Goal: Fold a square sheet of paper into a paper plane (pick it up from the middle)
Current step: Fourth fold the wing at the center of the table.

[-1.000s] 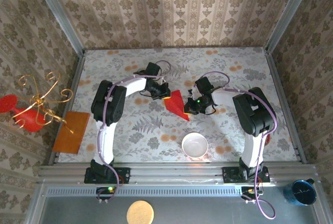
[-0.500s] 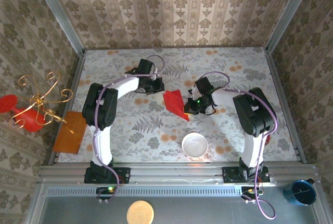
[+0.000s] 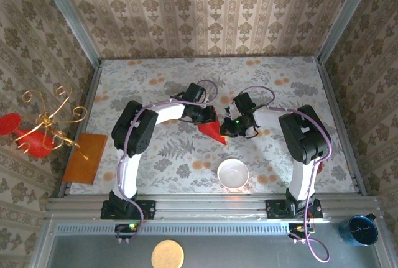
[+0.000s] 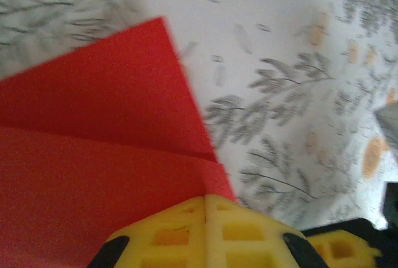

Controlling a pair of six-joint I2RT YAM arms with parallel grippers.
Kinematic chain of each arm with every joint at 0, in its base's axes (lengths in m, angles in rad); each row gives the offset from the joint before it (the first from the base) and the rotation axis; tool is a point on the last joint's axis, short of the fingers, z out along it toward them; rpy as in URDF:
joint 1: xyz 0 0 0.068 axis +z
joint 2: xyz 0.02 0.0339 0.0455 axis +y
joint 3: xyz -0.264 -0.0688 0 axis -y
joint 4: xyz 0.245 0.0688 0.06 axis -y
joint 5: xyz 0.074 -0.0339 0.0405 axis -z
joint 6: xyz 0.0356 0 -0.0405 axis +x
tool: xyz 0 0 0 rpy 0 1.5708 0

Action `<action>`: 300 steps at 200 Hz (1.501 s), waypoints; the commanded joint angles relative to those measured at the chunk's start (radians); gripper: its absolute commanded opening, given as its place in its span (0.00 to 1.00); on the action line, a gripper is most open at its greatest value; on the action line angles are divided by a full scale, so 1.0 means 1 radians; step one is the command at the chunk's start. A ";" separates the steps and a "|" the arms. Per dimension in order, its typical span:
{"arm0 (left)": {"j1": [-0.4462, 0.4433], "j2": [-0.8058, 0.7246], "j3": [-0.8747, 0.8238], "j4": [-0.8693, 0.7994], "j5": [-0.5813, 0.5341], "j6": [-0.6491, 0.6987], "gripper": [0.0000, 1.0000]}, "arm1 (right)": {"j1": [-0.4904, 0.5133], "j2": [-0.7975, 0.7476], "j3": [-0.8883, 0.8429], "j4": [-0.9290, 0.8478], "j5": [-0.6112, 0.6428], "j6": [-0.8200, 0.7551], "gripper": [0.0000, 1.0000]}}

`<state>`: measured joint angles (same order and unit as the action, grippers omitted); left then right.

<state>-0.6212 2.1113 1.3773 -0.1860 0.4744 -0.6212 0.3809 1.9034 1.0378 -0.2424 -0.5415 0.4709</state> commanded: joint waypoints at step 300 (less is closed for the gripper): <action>0.025 -0.002 -0.059 0.007 -0.110 -0.059 0.04 | -0.007 -0.042 0.006 0.011 -0.088 -0.003 0.05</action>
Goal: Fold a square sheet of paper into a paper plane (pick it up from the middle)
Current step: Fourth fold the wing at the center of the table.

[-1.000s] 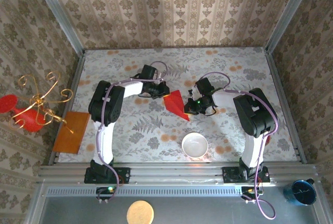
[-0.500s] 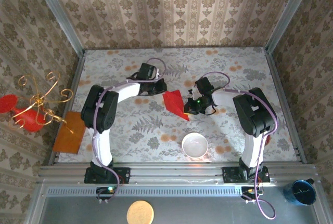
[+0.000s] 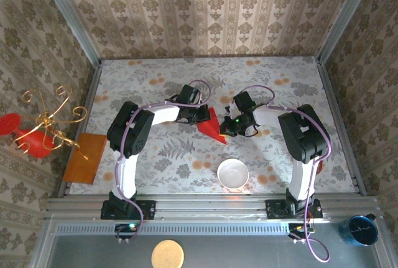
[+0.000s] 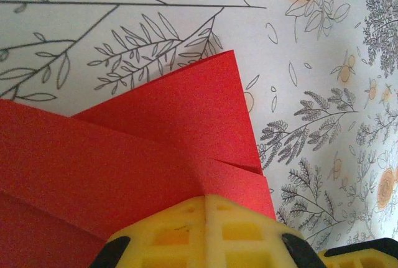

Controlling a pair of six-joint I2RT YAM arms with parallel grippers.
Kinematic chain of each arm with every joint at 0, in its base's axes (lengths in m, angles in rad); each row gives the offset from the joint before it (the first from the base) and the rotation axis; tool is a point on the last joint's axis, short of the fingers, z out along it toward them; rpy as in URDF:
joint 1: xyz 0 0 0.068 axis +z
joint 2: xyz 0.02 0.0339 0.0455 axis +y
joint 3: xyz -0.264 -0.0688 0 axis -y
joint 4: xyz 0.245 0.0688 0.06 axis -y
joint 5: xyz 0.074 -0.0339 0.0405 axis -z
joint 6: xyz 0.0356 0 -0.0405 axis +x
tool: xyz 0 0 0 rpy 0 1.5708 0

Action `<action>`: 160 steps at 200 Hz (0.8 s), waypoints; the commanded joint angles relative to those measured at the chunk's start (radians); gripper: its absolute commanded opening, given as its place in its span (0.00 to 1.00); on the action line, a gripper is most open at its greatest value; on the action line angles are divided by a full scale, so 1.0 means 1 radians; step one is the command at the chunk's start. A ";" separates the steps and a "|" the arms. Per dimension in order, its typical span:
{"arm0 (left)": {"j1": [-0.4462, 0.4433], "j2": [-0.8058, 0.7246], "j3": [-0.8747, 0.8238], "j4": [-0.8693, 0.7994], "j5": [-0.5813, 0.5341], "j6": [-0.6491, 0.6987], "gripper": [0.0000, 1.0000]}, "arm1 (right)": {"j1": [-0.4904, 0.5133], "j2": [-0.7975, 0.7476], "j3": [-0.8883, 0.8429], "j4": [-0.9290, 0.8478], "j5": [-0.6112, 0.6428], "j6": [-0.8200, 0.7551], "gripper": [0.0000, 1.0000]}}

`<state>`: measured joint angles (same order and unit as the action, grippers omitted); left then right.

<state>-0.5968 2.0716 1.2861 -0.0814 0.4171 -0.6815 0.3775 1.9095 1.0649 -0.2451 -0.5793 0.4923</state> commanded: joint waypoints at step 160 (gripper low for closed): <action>-0.009 0.096 0.091 -0.261 -0.132 0.026 0.03 | 0.013 -0.026 -0.108 -0.075 -0.008 -0.068 0.06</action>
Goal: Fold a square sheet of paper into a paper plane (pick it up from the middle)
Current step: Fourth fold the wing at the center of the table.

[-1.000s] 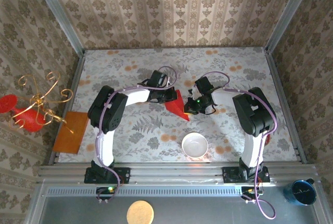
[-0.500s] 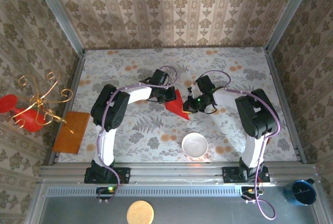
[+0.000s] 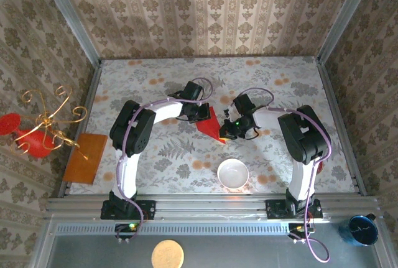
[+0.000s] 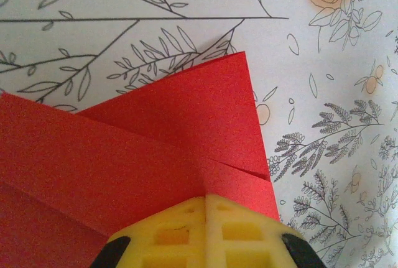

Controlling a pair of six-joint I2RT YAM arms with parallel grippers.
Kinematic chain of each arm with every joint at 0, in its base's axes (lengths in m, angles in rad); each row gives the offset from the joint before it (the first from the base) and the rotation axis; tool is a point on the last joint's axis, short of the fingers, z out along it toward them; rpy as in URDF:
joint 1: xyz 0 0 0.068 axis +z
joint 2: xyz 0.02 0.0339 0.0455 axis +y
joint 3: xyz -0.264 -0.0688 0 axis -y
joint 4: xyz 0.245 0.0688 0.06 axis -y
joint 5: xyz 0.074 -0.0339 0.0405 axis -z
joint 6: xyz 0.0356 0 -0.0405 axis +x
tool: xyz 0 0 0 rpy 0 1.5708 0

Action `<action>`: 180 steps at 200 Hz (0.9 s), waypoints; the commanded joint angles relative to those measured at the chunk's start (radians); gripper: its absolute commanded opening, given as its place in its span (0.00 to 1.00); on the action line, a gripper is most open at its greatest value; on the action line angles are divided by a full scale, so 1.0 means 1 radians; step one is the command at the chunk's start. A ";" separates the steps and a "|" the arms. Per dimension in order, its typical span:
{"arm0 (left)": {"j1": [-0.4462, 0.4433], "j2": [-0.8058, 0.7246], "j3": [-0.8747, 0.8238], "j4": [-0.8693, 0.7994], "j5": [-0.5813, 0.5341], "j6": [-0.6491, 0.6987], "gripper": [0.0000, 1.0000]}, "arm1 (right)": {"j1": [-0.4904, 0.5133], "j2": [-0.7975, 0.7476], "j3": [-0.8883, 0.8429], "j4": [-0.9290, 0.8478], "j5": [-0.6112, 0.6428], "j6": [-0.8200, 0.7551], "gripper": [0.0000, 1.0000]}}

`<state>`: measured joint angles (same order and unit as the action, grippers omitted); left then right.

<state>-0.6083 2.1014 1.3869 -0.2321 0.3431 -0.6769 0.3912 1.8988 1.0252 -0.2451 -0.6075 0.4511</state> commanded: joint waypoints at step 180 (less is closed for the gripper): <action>0.086 -0.234 -0.151 0.157 0.049 -0.155 0.50 | -0.061 -0.019 0.048 0.163 -0.015 0.098 0.36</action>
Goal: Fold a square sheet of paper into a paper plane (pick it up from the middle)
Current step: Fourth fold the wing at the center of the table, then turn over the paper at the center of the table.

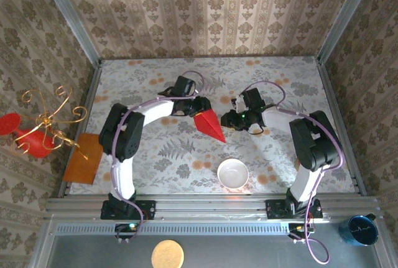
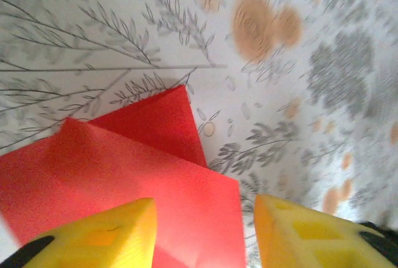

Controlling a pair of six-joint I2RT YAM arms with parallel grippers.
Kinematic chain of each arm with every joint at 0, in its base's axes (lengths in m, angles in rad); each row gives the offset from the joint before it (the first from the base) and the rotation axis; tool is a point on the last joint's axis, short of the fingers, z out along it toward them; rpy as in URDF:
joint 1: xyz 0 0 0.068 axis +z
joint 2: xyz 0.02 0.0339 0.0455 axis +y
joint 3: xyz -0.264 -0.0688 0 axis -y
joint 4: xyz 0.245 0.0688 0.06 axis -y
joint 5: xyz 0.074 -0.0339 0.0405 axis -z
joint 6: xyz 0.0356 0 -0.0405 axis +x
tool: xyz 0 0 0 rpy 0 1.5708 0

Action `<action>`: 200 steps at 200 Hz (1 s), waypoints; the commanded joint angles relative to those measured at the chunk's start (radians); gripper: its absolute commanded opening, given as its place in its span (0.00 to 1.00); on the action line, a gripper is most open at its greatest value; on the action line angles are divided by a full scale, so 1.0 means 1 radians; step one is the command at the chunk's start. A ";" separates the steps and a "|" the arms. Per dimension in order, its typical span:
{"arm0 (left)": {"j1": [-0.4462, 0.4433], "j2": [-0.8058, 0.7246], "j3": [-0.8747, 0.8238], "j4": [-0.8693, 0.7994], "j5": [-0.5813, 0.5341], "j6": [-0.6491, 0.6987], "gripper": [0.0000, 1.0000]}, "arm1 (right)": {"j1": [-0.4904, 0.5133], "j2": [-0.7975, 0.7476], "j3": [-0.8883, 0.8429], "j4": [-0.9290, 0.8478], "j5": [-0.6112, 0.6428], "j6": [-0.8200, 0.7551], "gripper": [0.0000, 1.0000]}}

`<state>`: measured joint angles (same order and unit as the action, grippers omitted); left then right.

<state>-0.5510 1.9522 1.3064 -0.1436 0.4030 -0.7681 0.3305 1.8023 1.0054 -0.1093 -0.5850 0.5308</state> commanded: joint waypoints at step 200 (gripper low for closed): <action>0.056 -0.252 -0.301 0.295 0.056 -0.159 0.59 | -0.019 0.106 0.141 0.358 -0.210 0.133 0.02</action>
<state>-0.4892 1.7763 1.0401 0.0486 0.4141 -0.9173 0.3225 1.9919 1.1667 0.1001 -0.7391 0.5846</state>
